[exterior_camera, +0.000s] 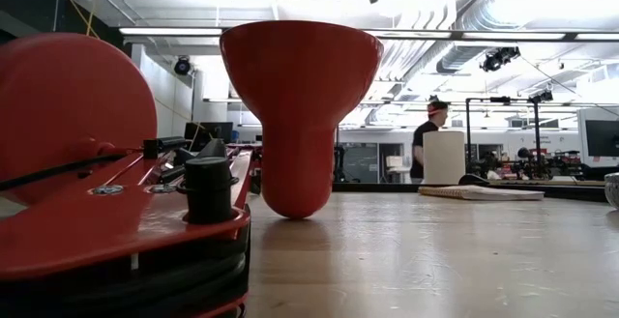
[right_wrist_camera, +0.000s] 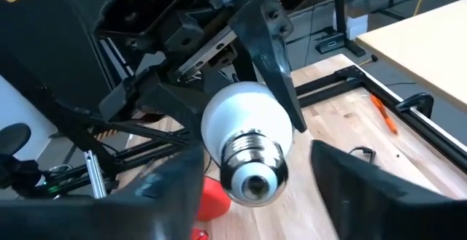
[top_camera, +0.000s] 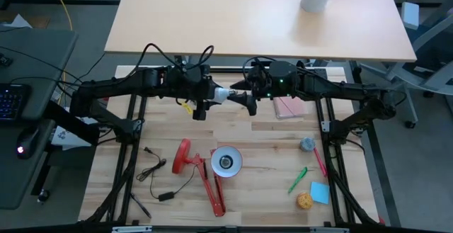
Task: Screw lightbulb
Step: Insert the lightbulb into the lamp
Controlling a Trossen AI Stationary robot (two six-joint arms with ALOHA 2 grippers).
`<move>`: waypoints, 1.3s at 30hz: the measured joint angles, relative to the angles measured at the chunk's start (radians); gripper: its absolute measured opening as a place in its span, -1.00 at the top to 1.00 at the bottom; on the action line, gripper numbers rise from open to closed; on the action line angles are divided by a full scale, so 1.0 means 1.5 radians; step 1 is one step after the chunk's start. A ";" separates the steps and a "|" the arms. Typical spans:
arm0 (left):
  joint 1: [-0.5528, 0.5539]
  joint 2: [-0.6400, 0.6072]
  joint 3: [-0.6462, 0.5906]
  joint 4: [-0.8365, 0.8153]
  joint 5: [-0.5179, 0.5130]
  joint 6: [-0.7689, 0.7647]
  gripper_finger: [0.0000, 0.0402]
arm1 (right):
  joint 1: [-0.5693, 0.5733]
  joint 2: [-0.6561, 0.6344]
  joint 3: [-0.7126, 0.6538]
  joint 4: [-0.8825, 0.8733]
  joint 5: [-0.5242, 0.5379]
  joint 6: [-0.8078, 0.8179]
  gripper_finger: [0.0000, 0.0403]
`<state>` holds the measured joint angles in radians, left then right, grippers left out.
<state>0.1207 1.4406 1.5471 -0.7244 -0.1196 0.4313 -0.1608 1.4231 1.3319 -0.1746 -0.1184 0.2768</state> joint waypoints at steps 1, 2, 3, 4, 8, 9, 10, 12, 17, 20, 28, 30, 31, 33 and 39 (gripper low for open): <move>0.000 0.000 0.000 0.003 0.000 0.000 -0.04 | 0.000 0.000 0.000 0.000 -0.005 -0.004 -0.04; 0.000 0.000 0.000 0.008 0.000 0.000 -0.04 | 0.000 0.000 0.000 0.000 -0.009 -0.008 0.06; 0.000 0.000 0.000 0.014 0.000 0.000 -0.04 | 0.000 0.000 0.000 0.000 -0.012 -0.010 0.15; 0.000 0.000 0.000 0.018 0.000 0.000 -0.04 | 0.000 0.000 0.000 0.001 -0.012 -0.011 0.25; 0.000 -0.001 0.000 0.014 -0.003 0.000 -0.04 | 0.000 0.000 0.000 0.005 -0.015 -0.021 0.47; 0.000 -0.001 0.000 0.013 -0.003 0.000 -0.04 | 0.000 0.000 0.000 0.005 -0.015 -0.021 0.47; 0.000 -0.001 0.000 0.012 -0.003 0.000 -0.04 | 0.000 0.000 0.000 0.004 -0.015 -0.022 0.47; 0.000 -0.001 0.000 0.010 -0.002 0.000 -0.04 | 0.000 0.000 -0.001 0.005 -0.016 -0.023 0.47; 0.000 -0.001 0.000 0.010 -0.001 -0.001 -0.04 | 0.000 0.000 -0.001 0.005 -0.022 -0.020 0.47; 0.000 -0.001 0.000 0.009 0.000 -0.002 -0.04 | 0.000 0.000 -0.001 0.005 -0.022 -0.016 0.47; 0.000 -0.004 0.000 0.004 -0.004 -0.002 -0.04 | 0.000 -0.001 -0.003 0.002 -0.026 -0.015 0.56; 0.000 -0.004 0.000 0.004 -0.009 -0.002 -0.05 | -0.001 -0.002 -0.003 -0.001 -0.026 -0.019 0.63; 0.000 -0.003 0.000 0.004 -0.015 -0.002 -0.06 | -0.001 -0.003 -0.003 -0.005 -0.026 -0.021 0.67; 0.000 -0.003 0.000 0.001 -0.019 -0.001 -0.09 | -0.001 -0.005 -0.003 -0.011 -0.026 -0.027 0.78; 0.000 0.000 0.000 -0.005 -0.021 0.005 -0.18 | -0.006 -0.006 -0.002 -0.009 -0.041 -0.032 0.98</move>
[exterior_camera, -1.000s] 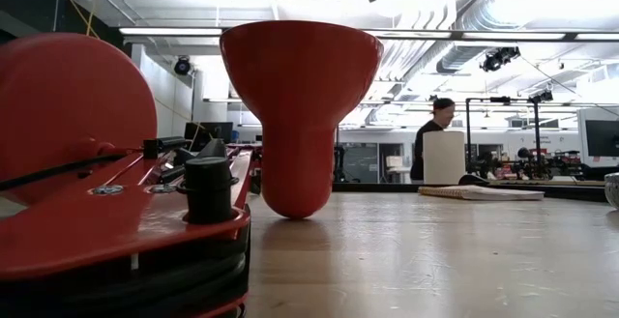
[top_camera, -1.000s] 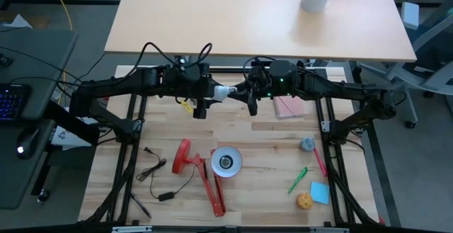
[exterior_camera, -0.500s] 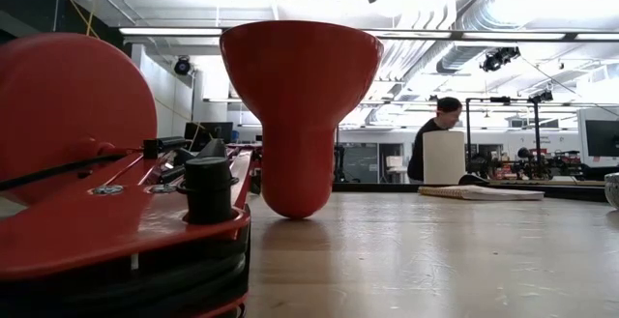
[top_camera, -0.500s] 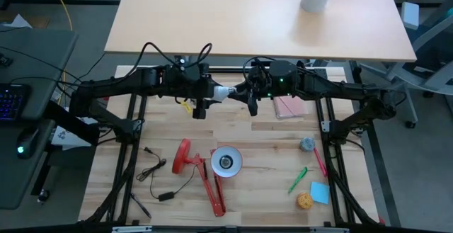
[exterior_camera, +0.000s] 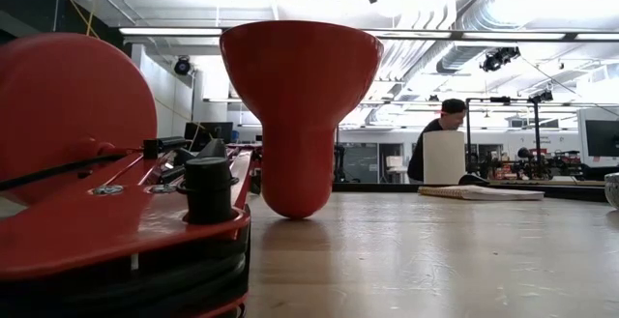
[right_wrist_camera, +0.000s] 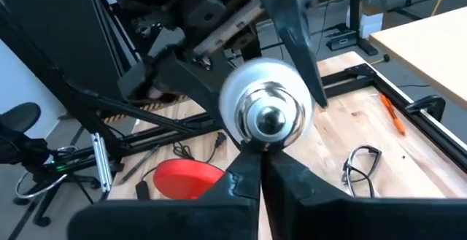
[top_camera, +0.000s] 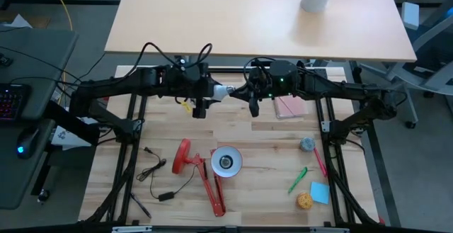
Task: Screw lightbulb
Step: Insert the lightbulb into the lamp
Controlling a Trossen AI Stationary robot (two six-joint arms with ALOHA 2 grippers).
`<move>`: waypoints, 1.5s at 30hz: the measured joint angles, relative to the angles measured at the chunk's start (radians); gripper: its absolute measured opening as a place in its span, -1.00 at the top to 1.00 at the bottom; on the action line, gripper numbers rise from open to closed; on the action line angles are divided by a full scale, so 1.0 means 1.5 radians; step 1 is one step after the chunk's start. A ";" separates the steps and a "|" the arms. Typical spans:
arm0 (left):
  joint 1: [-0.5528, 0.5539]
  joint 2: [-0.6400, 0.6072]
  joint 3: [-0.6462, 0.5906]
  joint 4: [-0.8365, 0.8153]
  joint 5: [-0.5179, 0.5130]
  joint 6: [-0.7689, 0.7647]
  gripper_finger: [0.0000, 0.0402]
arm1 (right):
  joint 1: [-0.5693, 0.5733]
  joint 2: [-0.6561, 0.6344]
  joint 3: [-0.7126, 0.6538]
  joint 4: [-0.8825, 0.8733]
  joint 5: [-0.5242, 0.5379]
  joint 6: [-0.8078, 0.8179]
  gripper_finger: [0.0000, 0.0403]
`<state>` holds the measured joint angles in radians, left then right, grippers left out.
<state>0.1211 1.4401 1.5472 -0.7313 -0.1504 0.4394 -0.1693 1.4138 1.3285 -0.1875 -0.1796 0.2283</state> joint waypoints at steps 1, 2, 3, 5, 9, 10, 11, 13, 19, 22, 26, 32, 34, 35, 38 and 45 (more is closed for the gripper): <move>0.000 0.000 0.000 -0.001 0.000 0.004 -0.19 | 0.000 0.000 0.000 -0.002 -0.001 0.000 0.95; 0.000 0.001 0.000 -0.003 -0.001 0.006 -0.19 | 0.000 0.000 0.000 -0.005 -0.001 0.000 0.91; 0.000 0.001 0.000 -0.004 -0.002 0.007 -0.19 | 0.000 0.000 0.000 -0.009 -0.001 0.000 0.87; 0.000 0.001 0.000 -0.005 -0.010 0.008 -0.19 | 0.000 -0.001 0.001 -0.015 -0.001 -0.001 0.77; 0.000 0.001 -0.001 -0.010 -0.016 0.008 -0.15 | -0.001 -0.001 0.003 -0.032 0.000 -0.018 0.47; 0.000 0.001 -0.001 -0.012 -0.016 0.008 -0.13 | -0.001 -0.002 0.003 -0.039 0.000 -0.019 0.38; 0.000 0.001 -0.001 -0.012 -0.016 0.008 -0.11 | -0.001 -0.002 0.003 -0.043 0.000 -0.019 0.28; 0.000 0.001 -0.001 -0.017 -0.021 0.008 -0.06 | -0.001 -0.002 0.003 -0.055 0.002 -0.024 0.09; 0.000 0.001 -0.001 -0.026 -0.047 0.029 0.02 | -0.001 -0.002 0.033 -0.115 0.063 -0.084 -0.38; 0.000 0.001 -0.001 -0.025 -0.047 0.046 0.03 | -0.002 -0.002 0.056 -0.119 0.097 -0.129 -0.49; 0.000 0.003 -0.001 -0.013 -0.047 0.063 0.04 | -0.002 -0.002 0.076 -0.115 0.095 -0.176 -0.51; 0.000 0.013 -0.001 0.010 -0.046 0.081 0.05 | -0.002 0.007 0.076 -0.111 0.093 -0.187 -0.51; 0.000 0.022 -0.001 0.020 -0.046 0.089 0.05 | 0.000 0.014 0.076 -0.097 0.092 -0.187 -0.51; 0.000 0.026 -0.001 0.022 -0.046 0.095 0.05 | 0.001 0.018 0.076 -0.093 0.092 -0.186 -0.51; 0.000 0.036 -0.001 0.020 -0.047 0.099 0.05 | 0.005 0.027 0.076 -0.095 0.092 -0.186 -0.51; 0.000 0.036 -0.001 0.036 -0.049 0.093 0.04 | 0.006 0.031 0.075 -0.110 0.095 -0.169 -0.48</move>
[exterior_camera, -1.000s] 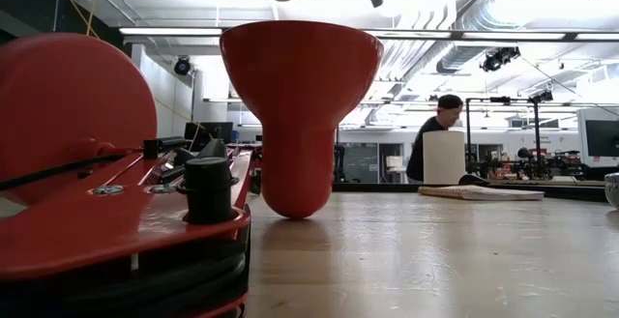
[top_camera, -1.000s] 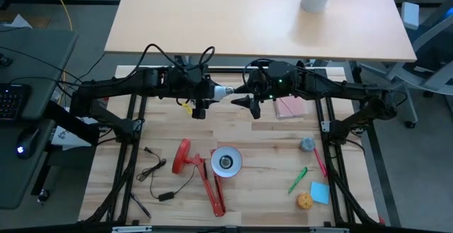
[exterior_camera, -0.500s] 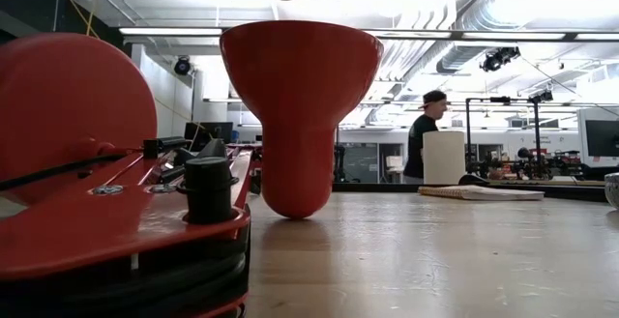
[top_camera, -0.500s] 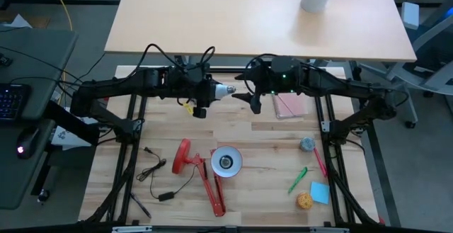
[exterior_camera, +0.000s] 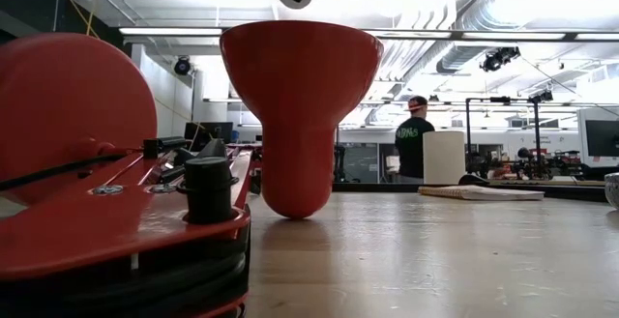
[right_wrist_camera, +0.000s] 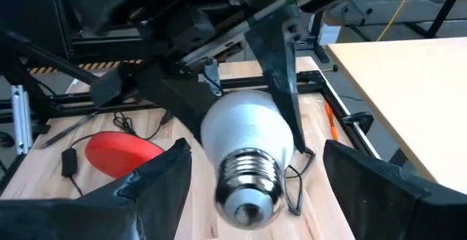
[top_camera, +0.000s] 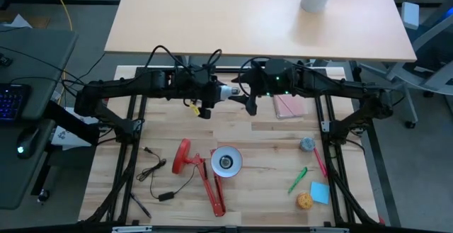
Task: Screw lightbulb
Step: Insert the lightbulb into the lamp
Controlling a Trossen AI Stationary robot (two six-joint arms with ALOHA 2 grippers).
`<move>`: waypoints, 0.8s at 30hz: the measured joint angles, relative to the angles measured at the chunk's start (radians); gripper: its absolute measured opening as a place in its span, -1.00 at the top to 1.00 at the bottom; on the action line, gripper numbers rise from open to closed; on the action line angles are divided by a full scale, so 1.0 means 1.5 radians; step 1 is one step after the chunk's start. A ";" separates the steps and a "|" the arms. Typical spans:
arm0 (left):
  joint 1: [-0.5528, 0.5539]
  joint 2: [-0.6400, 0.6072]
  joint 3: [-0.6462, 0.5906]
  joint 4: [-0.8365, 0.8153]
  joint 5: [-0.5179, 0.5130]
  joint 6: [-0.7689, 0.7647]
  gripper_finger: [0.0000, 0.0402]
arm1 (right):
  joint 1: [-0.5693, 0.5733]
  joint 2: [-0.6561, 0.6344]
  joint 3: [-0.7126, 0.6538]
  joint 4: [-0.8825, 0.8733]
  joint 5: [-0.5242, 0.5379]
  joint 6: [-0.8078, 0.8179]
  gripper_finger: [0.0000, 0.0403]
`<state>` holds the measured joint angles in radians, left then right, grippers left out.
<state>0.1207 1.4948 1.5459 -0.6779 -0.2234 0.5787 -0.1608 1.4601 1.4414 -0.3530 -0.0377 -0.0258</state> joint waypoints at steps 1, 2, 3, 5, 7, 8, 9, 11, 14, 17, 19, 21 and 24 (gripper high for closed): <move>0.000 0.000 0.000 0.002 0.000 0.000 0.04 | 0.000 0.000 0.000 -0.001 0.003 0.002 -0.46; 0.000 0.000 0.000 0.003 0.000 0.000 0.04 | 0.000 0.000 0.000 -0.001 0.003 0.002 -0.44; 0.000 0.000 0.000 0.005 0.000 0.000 0.04 | 0.000 0.000 0.000 -0.001 0.003 0.001 -0.42; 0.000 0.000 0.000 0.009 0.000 0.000 0.04 | 0.000 0.000 0.000 -0.001 0.003 0.001 -0.38; 0.000 0.000 0.000 0.014 0.000 0.000 0.04 | 0.000 0.000 0.000 -0.002 0.003 0.001 -0.33; 0.000 0.000 0.000 0.019 0.000 0.000 0.04 | 0.000 0.000 -0.001 -0.002 0.003 0.001 -0.30; 0.000 0.000 0.000 0.020 0.000 0.000 0.04 | 0.000 0.000 -0.001 -0.001 0.003 0.001 -0.27; 0.000 0.000 0.000 0.020 0.000 0.000 0.04 | 0.000 0.000 -0.001 0.000 0.002 0.001 -0.20; 0.000 0.000 0.000 0.020 0.001 0.000 0.03 | 0.000 0.000 -0.001 -0.001 0.000 0.001 -0.08; 0.000 0.000 0.000 0.023 0.001 0.000 0.03 | 0.000 0.000 -0.001 0.000 -0.002 0.001 0.08; 0.000 0.000 0.000 0.021 0.002 0.000 0.03 | 0.000 0.000 -0.001 -0.001 -0.004 0.001 0.20; 0.000 0.000 0.000 0.021 0.000 -0.001 0.03 | 0.000 0.000 -0.001 0.000 -0.006 0.002 0.30; 0.000 0.000 0.000 0.021 -0.001 -0.002 0.03 | -0.001 0.000 -0.001 0.003 -0.006 0.001 0.38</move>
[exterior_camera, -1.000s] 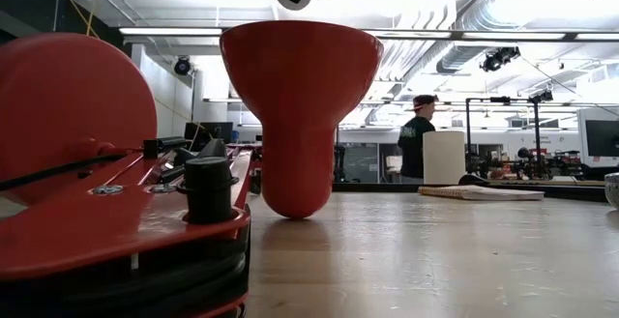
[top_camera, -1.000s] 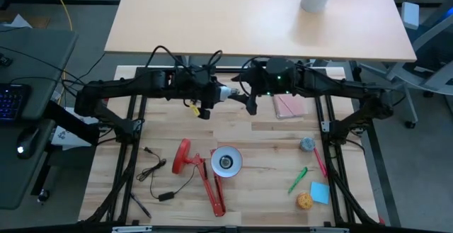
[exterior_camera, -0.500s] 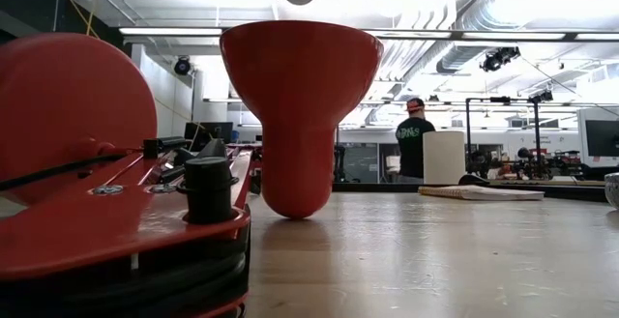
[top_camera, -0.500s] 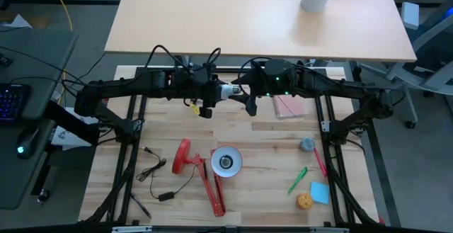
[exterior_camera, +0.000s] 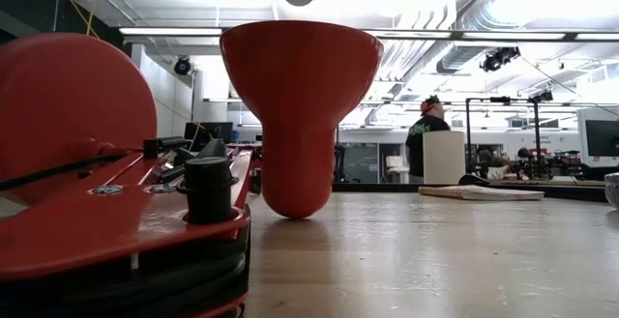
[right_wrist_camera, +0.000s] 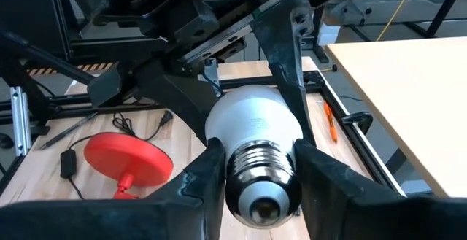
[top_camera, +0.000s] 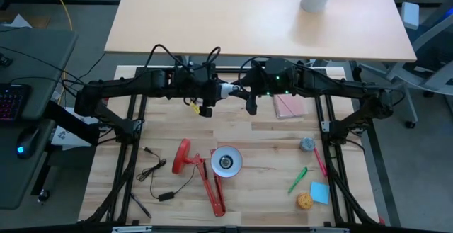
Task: Screw lightbulb
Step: Insert the lightbulb into the lamp
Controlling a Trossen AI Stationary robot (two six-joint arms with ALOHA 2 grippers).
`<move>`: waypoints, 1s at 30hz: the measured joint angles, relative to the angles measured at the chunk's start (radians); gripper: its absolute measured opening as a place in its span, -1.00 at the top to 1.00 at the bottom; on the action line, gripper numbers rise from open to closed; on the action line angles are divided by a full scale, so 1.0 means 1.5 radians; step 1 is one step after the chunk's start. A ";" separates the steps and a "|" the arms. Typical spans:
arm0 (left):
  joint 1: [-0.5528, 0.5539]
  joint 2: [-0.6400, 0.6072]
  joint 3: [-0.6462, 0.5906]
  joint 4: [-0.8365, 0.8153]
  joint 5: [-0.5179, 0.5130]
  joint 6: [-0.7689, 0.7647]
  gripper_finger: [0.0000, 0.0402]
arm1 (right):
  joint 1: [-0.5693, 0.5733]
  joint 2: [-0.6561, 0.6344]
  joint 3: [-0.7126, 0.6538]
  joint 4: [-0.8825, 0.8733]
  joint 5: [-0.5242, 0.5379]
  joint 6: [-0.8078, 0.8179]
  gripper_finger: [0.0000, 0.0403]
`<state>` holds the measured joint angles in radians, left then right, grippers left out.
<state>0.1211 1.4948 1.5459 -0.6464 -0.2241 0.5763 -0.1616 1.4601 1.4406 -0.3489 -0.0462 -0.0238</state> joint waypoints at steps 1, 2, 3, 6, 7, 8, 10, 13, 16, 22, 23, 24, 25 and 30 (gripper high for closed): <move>0.000 0.000 0.000 0.000 0.000 -0.002 0.02 | 0.000 0.000 0.000 0.000 0.000 0.000 0.38; 0.000 0.000 0.000 0.000 0.000 -0.007 0.00 | 0.000 0.000 0.000 0.000 -0.002 0.000 0.38; 0.000 0.000 0.000 0.000 0.001 -0.013 -0.02 | 0.000 0.000 0.000 0.000 -0.003 0.000 0.38; -0.001 -0.003 0.000 -0.009 0.003 -0.031 -0.11 | 0.001 0.000 0.000 0.000 -0.007 0.000 0.38; -0.001 -0.003 0.001 -0.016 0.004 -0.037 -0.14 | 0.000 0.000 0.000 0.000 -0.008 0.000 0.38; -0.001 -0.004 0.001 -0.023 0.005 -0.045 -0.17 | -0.001 0.000 0.000 -0.001 -0.008 0.000 0.38; -0.001 -0.010 0.001 -0.044 0.007 -0.064 -0.24 | -0.004 -0.001 -0.001 -0.005 -0.012 -0.002 0.38; 0.000 -0.031 0.000 -0.119 -0.007 -0.077 -0.30 | -0.010 -0.008 -0.001 -0.017 -0.007 -0.010 0.38; 0.000 -0.055 0.001 -0.157 -0.041 -0.091 -0.33 | -0.018 -0.013 0.000 -0.019 -0.003 -0.012 0.38; 0.032 -0.135 -0.010 -0.212 -0.029 -0.229 -0.33 | -0.030 -0.020 -0.001 -0.024 -0.005 -0.017 0.38; 0.044 -0.157 -0.025 -0.185 -0.011 -0.271 -0.33 | -0.032 -0.022 -0.001 -0.021 -0.004 -0.013 0.38; 0.055 -0.181 -0.047 -0.154 0.008 -0.307 -0.33 | -0.033 -0.022 -0.001 -0.011 -0.004 -0.007 0.38; 0.065 -0.206 -0.079 -0.109 0.026 -0.340 -0.34 | -0.033 -0.022 -0.001 -0.001 -0.003 0.000 0.38; 0.086 -0.338 -0.308 0.203 0.046 -0.496 -0.34 | -0.032 -0.022 -0.001 0.075 -0.025 0.021 0.38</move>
<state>0.2494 0.9884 1.0834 -0.3422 -0.1548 -0.1675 -0.2089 1.4277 1.4395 -0.2359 -0.0830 0.0071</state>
